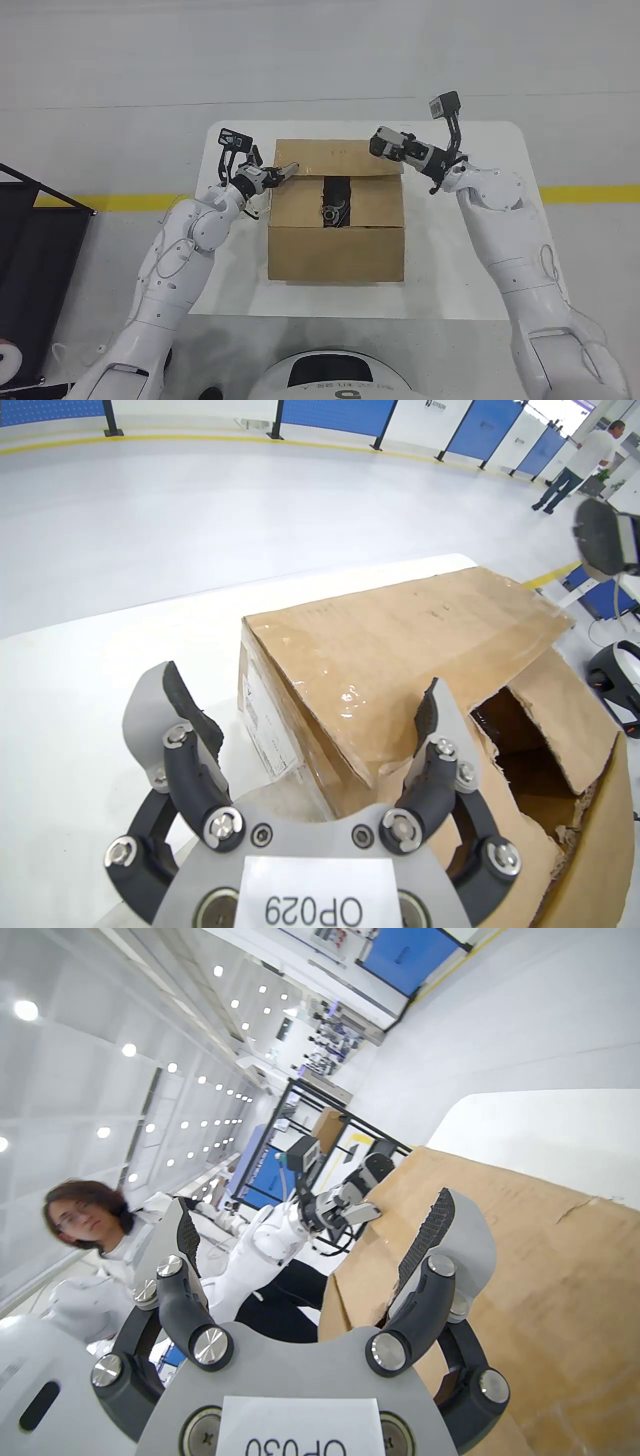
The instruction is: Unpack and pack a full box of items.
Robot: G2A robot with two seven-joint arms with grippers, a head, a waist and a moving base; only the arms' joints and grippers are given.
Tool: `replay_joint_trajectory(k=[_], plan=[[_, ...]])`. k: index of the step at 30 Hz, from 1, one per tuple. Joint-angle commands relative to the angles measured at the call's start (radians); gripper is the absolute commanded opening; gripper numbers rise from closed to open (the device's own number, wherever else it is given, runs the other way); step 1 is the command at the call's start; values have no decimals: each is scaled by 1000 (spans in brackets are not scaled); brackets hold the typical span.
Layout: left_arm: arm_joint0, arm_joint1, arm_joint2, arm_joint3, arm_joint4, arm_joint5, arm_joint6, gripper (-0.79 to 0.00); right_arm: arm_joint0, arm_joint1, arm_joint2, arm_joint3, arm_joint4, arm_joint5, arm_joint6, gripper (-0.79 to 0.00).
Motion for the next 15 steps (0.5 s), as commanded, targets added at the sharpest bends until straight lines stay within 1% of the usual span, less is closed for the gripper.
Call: replay_joint_trajectory(k=[1,2,5,7,12,15], plan=[[0,0,0,0,0,0,0,0,-71,16,68,-9,100,-47,119,0],[0,0,0,0,0,0,0,0,-104,25,99,-12,142,-60,176,0],[0,0,0,0,0,0,0,0,-193,50,166,-35,182,3,239,0],[0,0,0,0,0,0,0,0,-227,61,192,-39,176,23,259,0],[0,0,0,0,0,0,0,0,-246,77,162,-70,137,101,338,0],[0,0,0,0,0,0,0,0,-248,88,154,-75,123,113,349,0]])
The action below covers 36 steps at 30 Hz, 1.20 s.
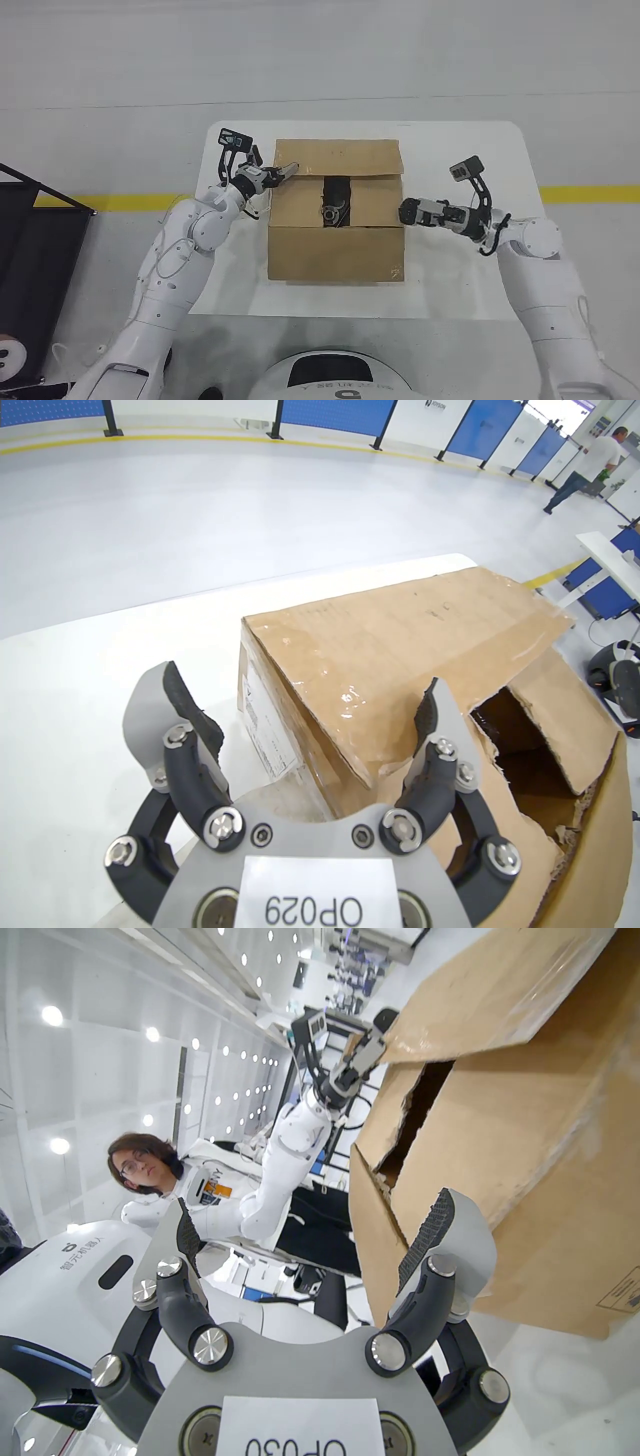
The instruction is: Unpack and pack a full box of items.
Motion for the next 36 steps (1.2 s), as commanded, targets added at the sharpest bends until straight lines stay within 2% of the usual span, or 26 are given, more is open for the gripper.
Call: replay_joint_trajectory(k=[1,12,16,30,33,36], plan=[[0,0,0,0,0,0,0,0,-3,6,-1,7,-2,-3,-3,0],[0,0,0,0,0,0,0,0,-66,49,-5,-31,-51,-27,-27,0],[0,0,0,0,0,0,0,0,-68,51,-2,-26,52,-80,-80,0],[0,0,0,0,0,0,0,0,-68,51,-2,-26,52,-80,-80,0],[0,0,0,0,0,0,0,0,-83,56,1,-45,3,-44,-91,0],[0,0,0,0,0,0,0,0,-111,67,38,-72,20,6,-47,0]])
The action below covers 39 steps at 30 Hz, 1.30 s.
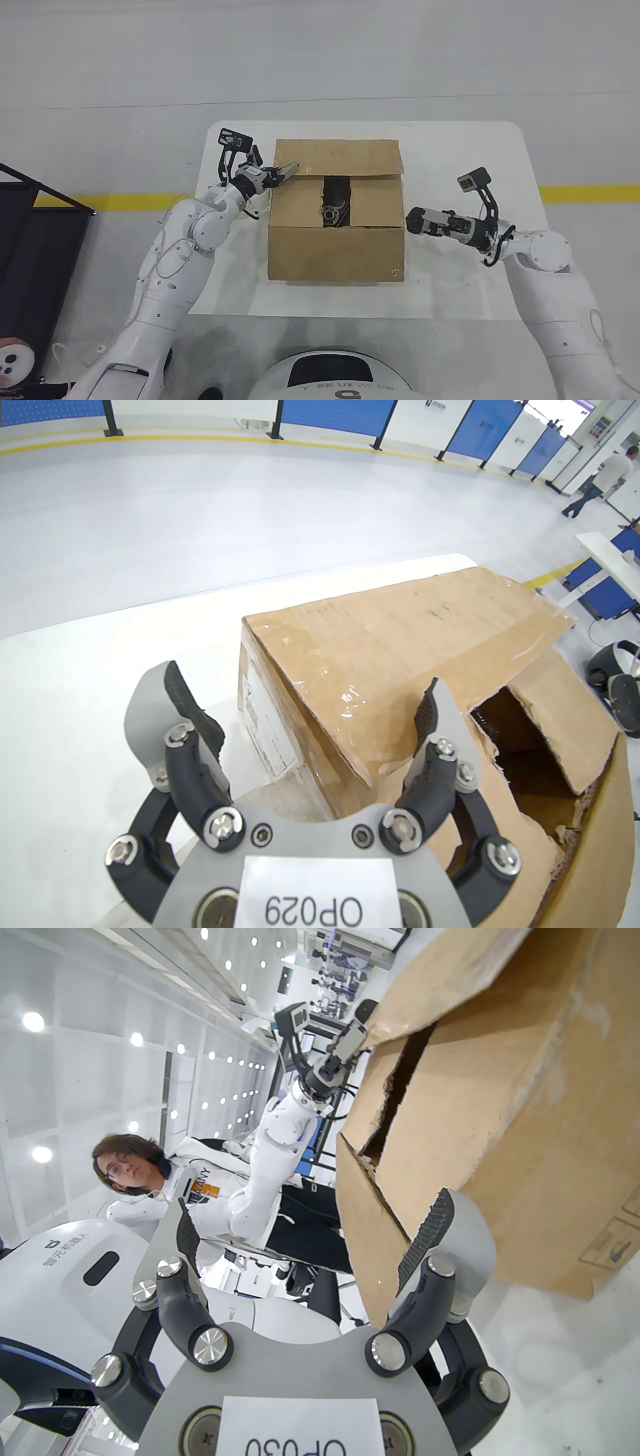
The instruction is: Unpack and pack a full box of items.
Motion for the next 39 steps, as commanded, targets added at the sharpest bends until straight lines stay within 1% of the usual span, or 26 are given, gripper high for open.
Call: replay_joint_trajectory(k=[1,4,6,8,12,18,22,23,25,28,29,31,33,37,39], plan=[[0,0,0,0,0,0,0,0,-19,7,25,-14,24,25,39,0],[0,0,0,0,0,0,0,0,-53,15,52,-37,36,42,79,0],[0,0,0,0,0,0,0,0,-71,22,66,-51,14,68,104,0],[0,0,0,0,0,0,0,0,-83,26,72,-68,-35,87,85,0],[0,0,0,0,0,0,0,0,-75,26,30,-82,-146,133,16,0],[0,0,0,0,0,0,0,0,-20,20,-77,-55,-213,184,19,0],[0,0,0,0,0,0,0,0,8,18,-111,-20,-129,206,101,0],[0,0,0,0,0,0,0,0,16,19,-115,-8,-92,225,136,0],[0,0,0,0,0,0,0,0,43,20,-122,35,2,310,222,0],[0,0,0,0,0,0,0,0,78,18,-155,75,188,393,222,0],[0,0,0,0,0,0,0,0,90,20,-160,95,256,402,222,0],[0,0,0,0,0,0,0,0,109,23,-167,139,353,401,222,0],[0,0,0,0,0,0,0,0,129,24,-176,180,397,384,222,0],[0,0,0,0,0,0,0,0,190,18,-207,267,381,322,219,0],[0,0,0,0,0,0,0,0,216,12,-222,302,363,278,182,0]])
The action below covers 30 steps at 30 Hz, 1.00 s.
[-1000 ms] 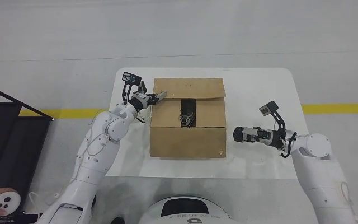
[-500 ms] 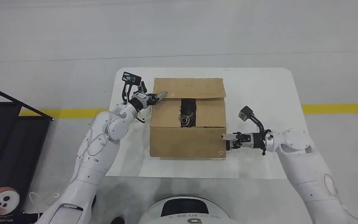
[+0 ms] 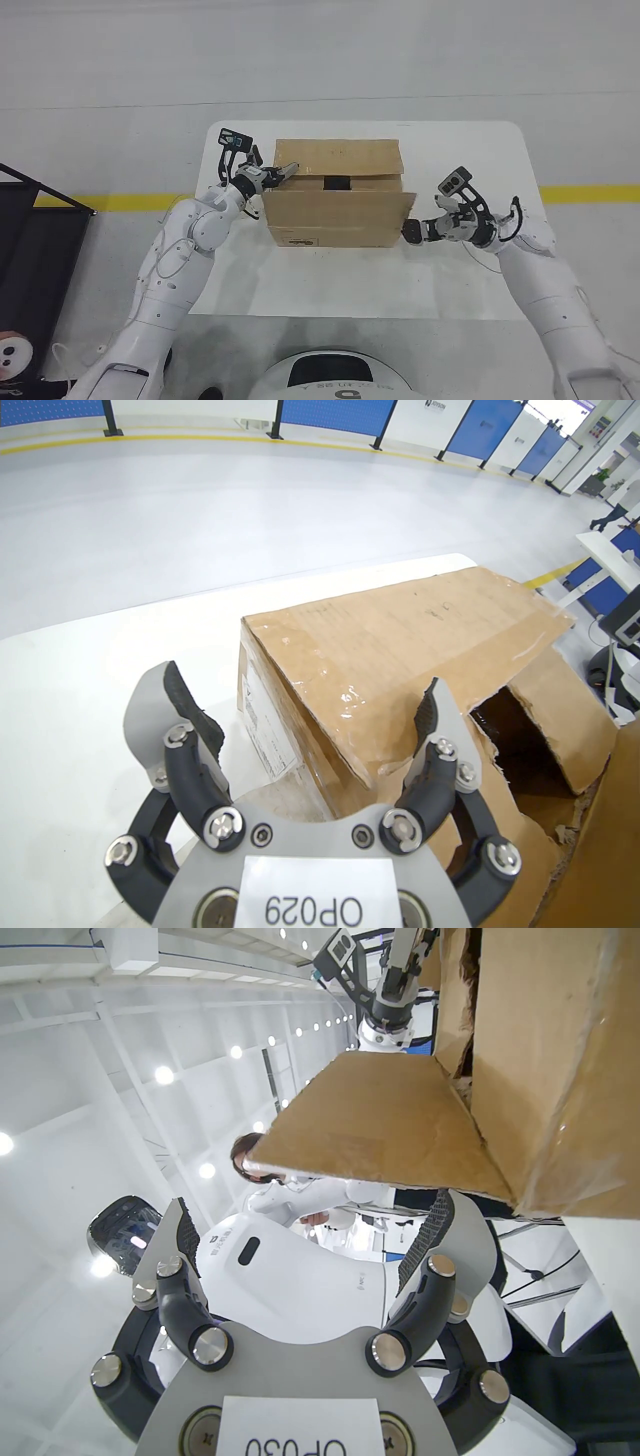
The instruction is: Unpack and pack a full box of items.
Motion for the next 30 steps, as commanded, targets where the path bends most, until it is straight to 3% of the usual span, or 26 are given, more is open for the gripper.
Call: replay_joint_trajectory(k=[1,7,13,17,21,25,30], plan=[[0,0,0,0,0,0,0,0,19,-6,-16,19,-15,-33,-27,0],[28,6,-48,-44,-12,33,69,0,37,-17,-33,-2,-33,-116,-70,0],[128,26,-161,-160,16,61,115,0,16,-18,-21,-83,-55,-184,-112,0],[179,35,-208,-183,10,56,115,0,0,-21,-15,-133,-111,-271,-193,0],[210,37,-209,-174,20,48,118,0,11,-32,-41,-134,-168,-313,-312,0],[224,37,-188,-155,40,43,131,0,35,-42,-50,-102,-132,-334,-353,0],[229,39,-163,-144,136,60,139,0,69,-47,-59,-65,-205,-347,-418,0]])
